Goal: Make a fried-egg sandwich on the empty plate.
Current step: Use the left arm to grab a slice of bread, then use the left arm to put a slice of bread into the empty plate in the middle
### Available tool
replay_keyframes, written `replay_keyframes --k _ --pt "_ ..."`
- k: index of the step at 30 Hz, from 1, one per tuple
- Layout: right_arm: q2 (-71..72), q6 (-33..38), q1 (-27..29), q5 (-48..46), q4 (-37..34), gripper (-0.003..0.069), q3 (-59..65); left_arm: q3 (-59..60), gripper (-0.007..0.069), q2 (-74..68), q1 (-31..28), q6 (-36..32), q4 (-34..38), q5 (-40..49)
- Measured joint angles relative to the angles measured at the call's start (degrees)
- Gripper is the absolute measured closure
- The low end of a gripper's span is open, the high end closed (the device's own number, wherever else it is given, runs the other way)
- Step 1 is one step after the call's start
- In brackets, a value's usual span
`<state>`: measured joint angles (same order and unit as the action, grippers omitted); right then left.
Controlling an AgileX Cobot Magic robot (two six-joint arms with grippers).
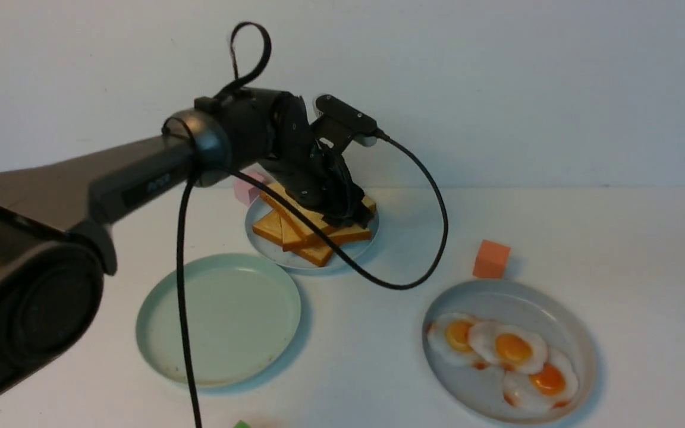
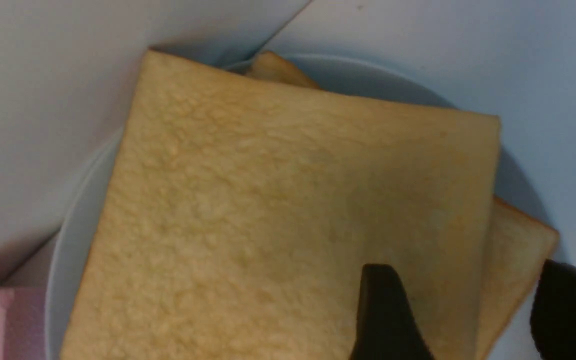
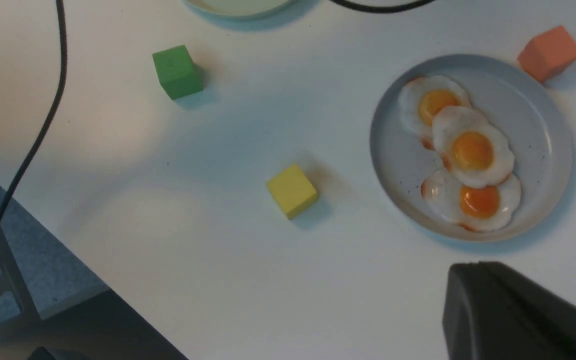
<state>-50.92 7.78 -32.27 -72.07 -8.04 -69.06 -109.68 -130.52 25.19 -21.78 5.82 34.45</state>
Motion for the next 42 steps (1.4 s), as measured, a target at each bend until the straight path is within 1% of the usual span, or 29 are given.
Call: replay_keyframes --k 3,7,11,12,13,14,15,16,18,24,27,28,30,31,32,35,36,38,39,40,42 --pt "0.0 0.0 -0.1 0.3 0.0 0.0648 0.0 0.0 0.0209 -1.4 0.0 -0.1 -1.9 -1.5" --pt "0.0 -0.1 -0.1 0.3 -0.1 0.0645 0.0 -0.4 0.0237 -2.0 0.2 -0.1 -3.8 -1.7" --pt "0.0 -1.1 -0.2 0.8 -0.1 0.0643 0.0 -0.5 0.0377 -2.3 0.3 -0.1 -5.5 -2.0" --pt "0.0 -1.2 -0.2 0.8 -0.1 0.0643 0.0 -0.5 0.0385 -2.3 0.3 -0.1 -5.8 -2.0" --pt "0.0 -1.4 -0.3 1.0 -0.1 0.0642 0.0 -0.6 0.0442 -2.5 0.3 -0.1 -5.8 -2.1" --pt "0.0 -1.4 -0.3 1.0 -0.1 0.0641 0.0 -0.7 0.048 -2.7 0.4 -0.1 -5.8 -2.2" --pt "0.0 -1.4 -0.3 1.0 -0.1 0.0641 0.0 -0.7 0.0494 -2.7 0.4 -0.1 -5.8 -2.2" --pt "0.0 -1.4 -0.3 1.1 -0.1 0.064 0.0 -0.9 0.0542 -2.7 0.5 -0.1 -5.8 -2.2" --pt "0.0 -1.4 -0.3 1.1 -0.1 0.0638 0.0 -1.2 0.058 -2.4 0.5 -0.1 -5.8 -2.0" --pt "0.0 -1.4 -0.3 1.2 -0.1 0.0634 0.0 -1.1 0.0589 2.3 0.6 -0.1 -6.4 0.8" --pt "0.0 -1.5 -0.3 1.8 -0.1 0.0631 0.0 -0.5 0.0601 10.9 0.9 3.5 -7.2 6.7" --pt "0.0 -1.5 -0.3 2.0 -0.1 0.0631 0.0 -0.2 0.0601 12.1 0.9 4.1 -7.2 7.4" --pt "0.0 -1.5 -0.3 2.5 -0.2 0.0629 0.0 6.5 0.0601 21.5 1.2 7.9 -7.2 11.1" --pt "0.0 -1.5 -0.3 2.5 -0.3 0.0629 0.0 9.3 0.0601 24.0 1.2 8.2 -7.2 11.3" --pt "0.0 -1.5 -0.3 2.5 -0.3 0.0629 0.0 9.3 0.0601 24.7 1.2 8.2 -7.2 11.3" --pt "0.0 -1.5 -0.3 2.9 -0.4 0.0628 0.0 25.3 0.0601 34.0 1.3 7.9 -7.2 9.7" --pt "0.0 -1.5 -0.3 2.9 -0.3 0.0628 0.0 27.2 0.0601 34.8 1.3 7.7 -7.2 8.9" --pt "0.0 -1.5 -0.3 3.1 -0.3 0.0628 0.0 36.9 0.0601 38.7 1.3 5.3 -7.6 4.2" --pt "0.0 -1.5 -0.3 3.2 -0.3 0.0628 0.0 37.7 0.0601 38.9 1.3 5.1 -7.6 3.6" --pt "0.0 -1.5 -0.3 3.6 -0.3 0.0627 0.0 43.1 0.0601 40.0 1.3 3.3 -7.6 -0.7" --pt "0.0 -1.5 -0.3 4.1 -0.6 0.0627 0.0 47.7 0.0601 39.9 1.3 1.3 -7.7 -5.2"
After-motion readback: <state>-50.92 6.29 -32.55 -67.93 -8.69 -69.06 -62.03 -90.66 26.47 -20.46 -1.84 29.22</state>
